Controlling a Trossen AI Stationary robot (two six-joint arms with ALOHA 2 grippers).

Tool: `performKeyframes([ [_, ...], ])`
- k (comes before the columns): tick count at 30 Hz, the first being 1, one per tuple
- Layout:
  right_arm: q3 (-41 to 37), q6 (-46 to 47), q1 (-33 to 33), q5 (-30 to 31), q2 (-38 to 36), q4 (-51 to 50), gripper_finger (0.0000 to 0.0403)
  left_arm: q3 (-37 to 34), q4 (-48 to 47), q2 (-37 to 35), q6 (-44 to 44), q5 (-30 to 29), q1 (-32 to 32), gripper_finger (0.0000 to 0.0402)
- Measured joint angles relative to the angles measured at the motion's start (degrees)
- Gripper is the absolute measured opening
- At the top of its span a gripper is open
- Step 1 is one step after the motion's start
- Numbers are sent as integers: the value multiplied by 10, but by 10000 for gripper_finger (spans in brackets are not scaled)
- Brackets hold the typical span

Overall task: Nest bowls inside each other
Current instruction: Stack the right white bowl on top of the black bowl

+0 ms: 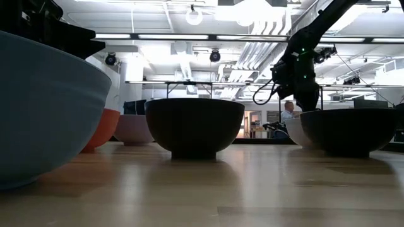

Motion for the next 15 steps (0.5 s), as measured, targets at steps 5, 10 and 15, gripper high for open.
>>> performKeyframes([
  [5, 0, 1, 0, 0, 0, 8, 85, 0, 0, 0, 0, 0, 0, 186],
  [10, 0, 11, 0, 0, 0, 14, 84, 0, 0, 0, 0, 0, 0, 186],
  [15, 0, 15, 0, 0, 0, 17, 84, 0, 0, 0, 0, 0, 0, 186],
])
